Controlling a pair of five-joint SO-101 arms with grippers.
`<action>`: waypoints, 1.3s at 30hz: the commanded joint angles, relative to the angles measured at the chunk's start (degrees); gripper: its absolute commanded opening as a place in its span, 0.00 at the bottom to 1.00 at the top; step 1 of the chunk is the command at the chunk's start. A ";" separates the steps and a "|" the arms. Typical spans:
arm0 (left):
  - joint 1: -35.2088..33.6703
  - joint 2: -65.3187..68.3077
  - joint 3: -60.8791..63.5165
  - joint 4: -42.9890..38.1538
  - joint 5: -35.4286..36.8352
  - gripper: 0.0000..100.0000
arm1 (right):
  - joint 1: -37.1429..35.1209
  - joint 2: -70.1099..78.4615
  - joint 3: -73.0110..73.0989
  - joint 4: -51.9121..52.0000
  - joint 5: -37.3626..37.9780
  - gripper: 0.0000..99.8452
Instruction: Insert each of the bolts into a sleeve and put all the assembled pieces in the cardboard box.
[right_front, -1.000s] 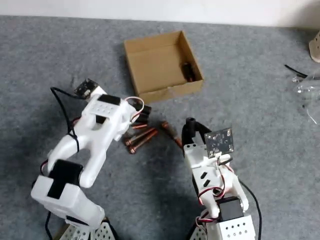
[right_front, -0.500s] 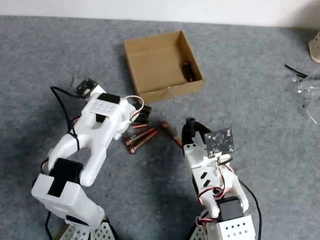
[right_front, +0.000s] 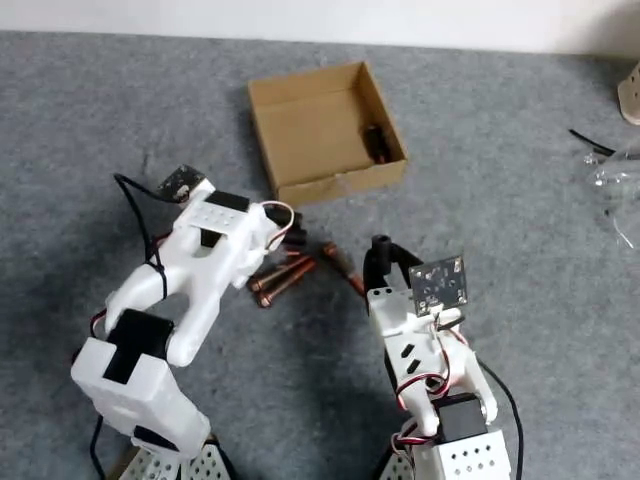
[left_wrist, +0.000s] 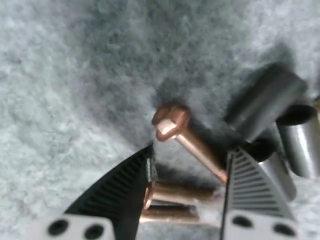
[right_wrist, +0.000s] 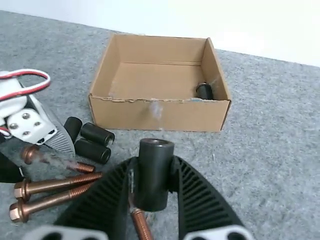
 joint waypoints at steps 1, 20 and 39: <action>-0.57 -0.13 -1.10 -1.14 2.55 0.21 | 0.66 -1.01 0.40 -2.24 0.79 0.00; -4.70 -0.04 0.40 -3.60 5.89 0.06 | 0.66 -1.01 0.40 -2.33 0.79 0.00; -4.00 -1.19 0.13 -3.43 4.31 0.01 | 0.57 -1.01 0.40 -2.33 0.79 0.00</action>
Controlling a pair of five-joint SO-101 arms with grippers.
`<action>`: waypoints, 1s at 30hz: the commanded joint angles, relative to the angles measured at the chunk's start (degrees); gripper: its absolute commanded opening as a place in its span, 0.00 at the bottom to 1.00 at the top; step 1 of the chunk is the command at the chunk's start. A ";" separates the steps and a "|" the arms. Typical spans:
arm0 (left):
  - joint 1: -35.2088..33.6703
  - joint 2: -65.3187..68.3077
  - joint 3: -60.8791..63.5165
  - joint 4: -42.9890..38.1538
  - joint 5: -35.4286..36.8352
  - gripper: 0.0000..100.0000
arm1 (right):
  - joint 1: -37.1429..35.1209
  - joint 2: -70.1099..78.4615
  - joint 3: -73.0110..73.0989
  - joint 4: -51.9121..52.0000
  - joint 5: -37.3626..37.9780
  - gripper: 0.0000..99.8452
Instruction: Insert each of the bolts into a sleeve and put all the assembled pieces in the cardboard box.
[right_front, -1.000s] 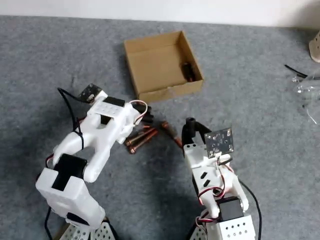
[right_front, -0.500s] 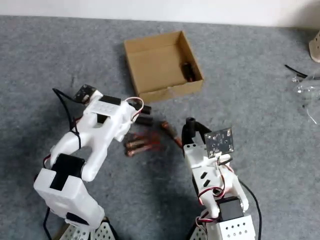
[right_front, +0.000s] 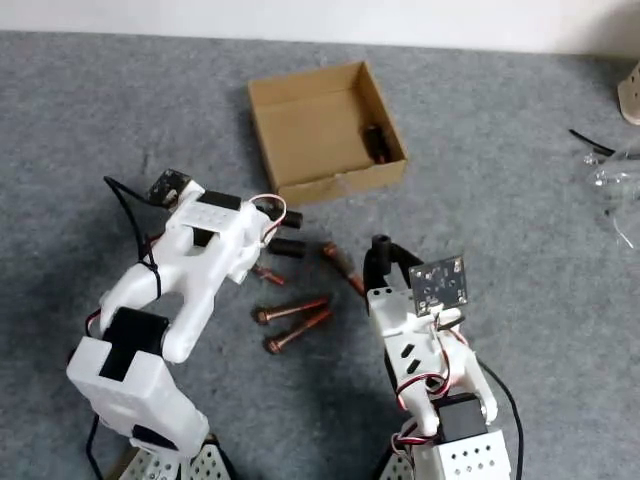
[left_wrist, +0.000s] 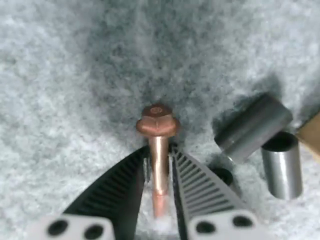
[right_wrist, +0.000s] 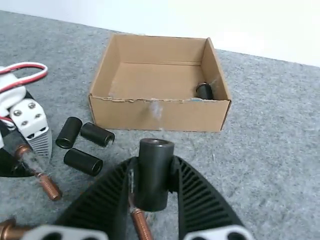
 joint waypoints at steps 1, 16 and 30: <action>0.40 -2.42 -0.48 0.09 -3.43 0.01 | 0.57 -1.01 0.40 -2.33 0.79 0.00; 8.66 -29.85 9.27 7.91 -31.38 0.01 | 0.57 -1.01 0.40 -2.33 0.79 0.00; 8.31 -62.11 29.32 -2.73 -34.73 0.01 | 0.13 -1.01 0.31 -2.33 0.44 0.00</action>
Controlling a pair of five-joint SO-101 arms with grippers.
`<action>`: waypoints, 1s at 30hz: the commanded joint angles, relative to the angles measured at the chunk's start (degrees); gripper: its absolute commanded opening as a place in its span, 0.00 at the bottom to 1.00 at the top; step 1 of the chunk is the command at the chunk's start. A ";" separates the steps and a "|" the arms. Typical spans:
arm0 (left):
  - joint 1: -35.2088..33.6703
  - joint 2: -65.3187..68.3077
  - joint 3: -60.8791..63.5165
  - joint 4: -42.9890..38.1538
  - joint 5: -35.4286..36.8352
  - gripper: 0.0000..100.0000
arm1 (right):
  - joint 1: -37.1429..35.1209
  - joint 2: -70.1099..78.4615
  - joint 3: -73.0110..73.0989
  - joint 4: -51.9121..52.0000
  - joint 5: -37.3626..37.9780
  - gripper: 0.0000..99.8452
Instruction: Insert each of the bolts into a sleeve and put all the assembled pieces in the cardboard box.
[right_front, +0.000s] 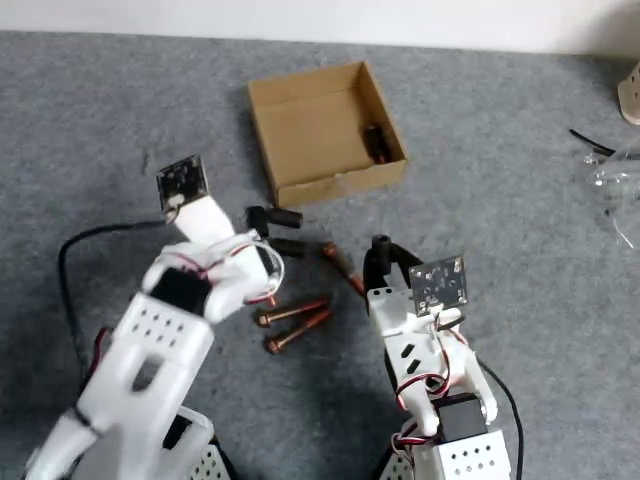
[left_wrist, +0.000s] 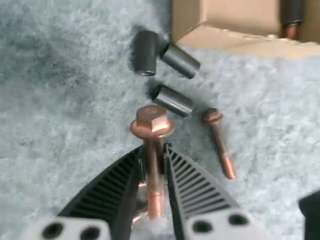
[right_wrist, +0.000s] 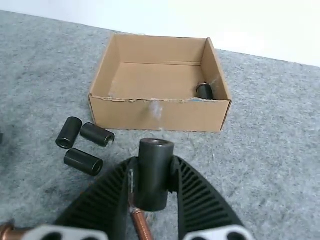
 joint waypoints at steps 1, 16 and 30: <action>0.22 -10.42 6.02 -8.09 -6.68 0.01 | -0.66 -1.01 0.40 -2.33 0.70 0.00; 0.40 -58.95 43.38 -38.68 -18.90 0.01 | -9.19 -1.10 0.48 -2.07 6.51 0.00; 0.66 -58.07 44.97 -45.36 -18.46 0.01 | -10.42 -1.10 0.48 -1.98 6.51 0.00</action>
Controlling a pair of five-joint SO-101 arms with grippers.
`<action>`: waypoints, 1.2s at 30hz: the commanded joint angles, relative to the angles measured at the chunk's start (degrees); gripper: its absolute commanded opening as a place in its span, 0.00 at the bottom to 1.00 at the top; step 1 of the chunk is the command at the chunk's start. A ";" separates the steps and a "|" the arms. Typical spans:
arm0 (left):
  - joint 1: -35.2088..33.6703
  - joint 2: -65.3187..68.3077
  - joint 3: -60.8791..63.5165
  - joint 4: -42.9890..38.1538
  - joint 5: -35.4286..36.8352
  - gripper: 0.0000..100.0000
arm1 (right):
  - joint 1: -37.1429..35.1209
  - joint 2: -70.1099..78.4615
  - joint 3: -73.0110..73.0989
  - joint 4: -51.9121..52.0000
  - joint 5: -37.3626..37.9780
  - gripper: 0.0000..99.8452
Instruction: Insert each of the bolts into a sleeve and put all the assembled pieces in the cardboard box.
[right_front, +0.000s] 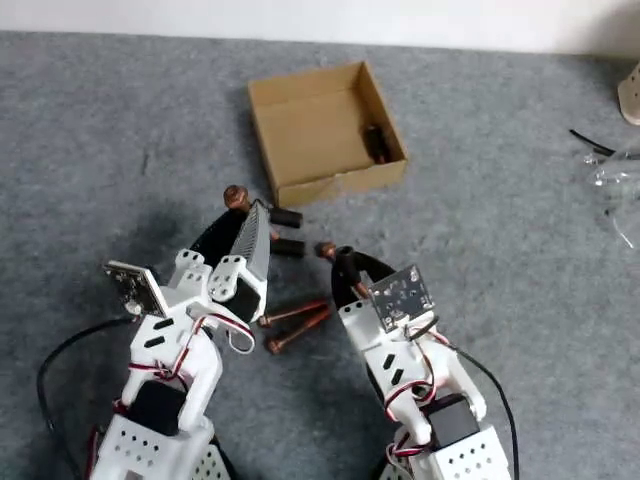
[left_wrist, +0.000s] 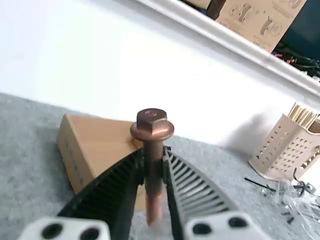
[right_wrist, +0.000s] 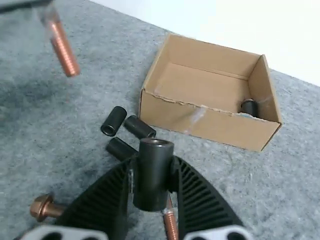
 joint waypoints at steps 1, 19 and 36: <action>0.48 -0.40 1.10 -1.49 0.00 0.01 | -0.92 -1.10 0.48 -1.98 0.70 0.00; 10.51 -0.40 1.10 -1.41 -0.18 0.01 | -9.10 -1.10 3.38 -2.24 1.41 0.00; 12.79 -0.31 1.10 1.58 0.09 0.01 | -7.69 -1.10 3.38 -2.07 5.10 0.00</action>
